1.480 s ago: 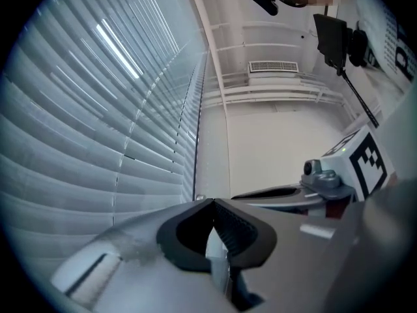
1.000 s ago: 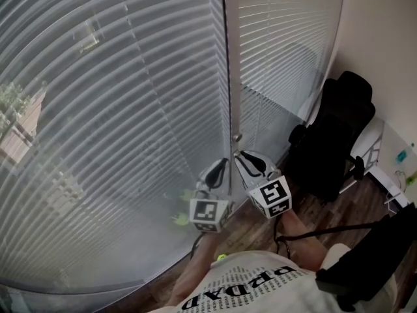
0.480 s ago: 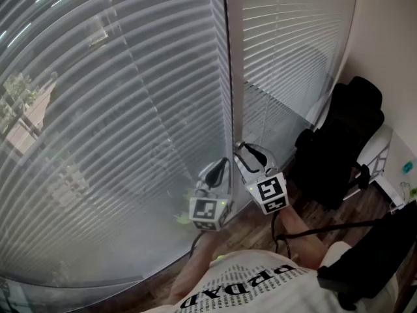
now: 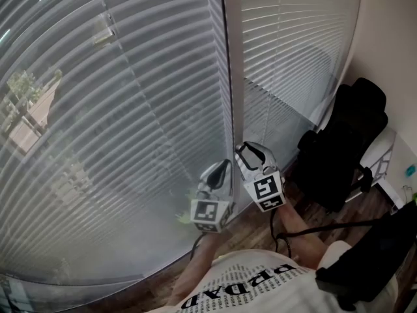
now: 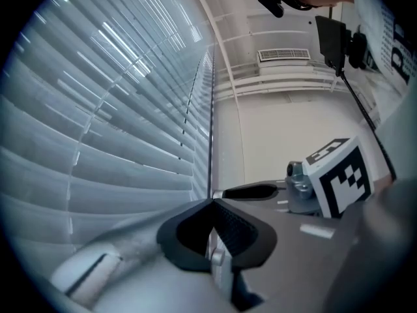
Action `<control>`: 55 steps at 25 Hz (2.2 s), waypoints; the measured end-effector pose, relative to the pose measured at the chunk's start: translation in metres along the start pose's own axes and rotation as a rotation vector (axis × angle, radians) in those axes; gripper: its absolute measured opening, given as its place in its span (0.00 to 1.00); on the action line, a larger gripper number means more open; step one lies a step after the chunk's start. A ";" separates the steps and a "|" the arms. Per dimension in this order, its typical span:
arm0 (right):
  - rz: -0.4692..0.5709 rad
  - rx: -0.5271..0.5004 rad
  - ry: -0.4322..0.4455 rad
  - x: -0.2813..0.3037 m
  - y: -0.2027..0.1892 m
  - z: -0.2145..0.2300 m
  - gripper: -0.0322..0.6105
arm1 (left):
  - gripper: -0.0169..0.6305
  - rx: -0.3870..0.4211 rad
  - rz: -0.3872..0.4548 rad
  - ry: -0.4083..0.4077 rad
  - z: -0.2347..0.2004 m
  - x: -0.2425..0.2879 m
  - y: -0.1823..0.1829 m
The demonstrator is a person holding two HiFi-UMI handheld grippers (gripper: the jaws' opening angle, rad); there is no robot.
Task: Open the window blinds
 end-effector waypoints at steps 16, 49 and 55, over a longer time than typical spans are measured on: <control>0.036 0.042 0.010 -0.004 -0.003 -0.003 0.26 | 0.02 -0.016 0.000 -0.004 0.005 -0.001 -0.005; 0.047 0.307 -0.025 -0.008 -0.004 0.006 0.26 | 0.01 -0.019 -0.021 -0.028 0.008 -0.012 0.001; 0.049 0.027 -0.018 -0.011 0.011 0.003 0.28 | 0.02 -0.023 -0.019 -0.037 0.006 -0.011 -0.004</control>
Point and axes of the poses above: the fingertips, and each gripper's own axes: x forward along the fingers, z to its right, y out of its top, the point moved 6 cm from there along -x, backward along the fingers, and after that the axes turned 3 degrees about z, right-handed, at the moved point
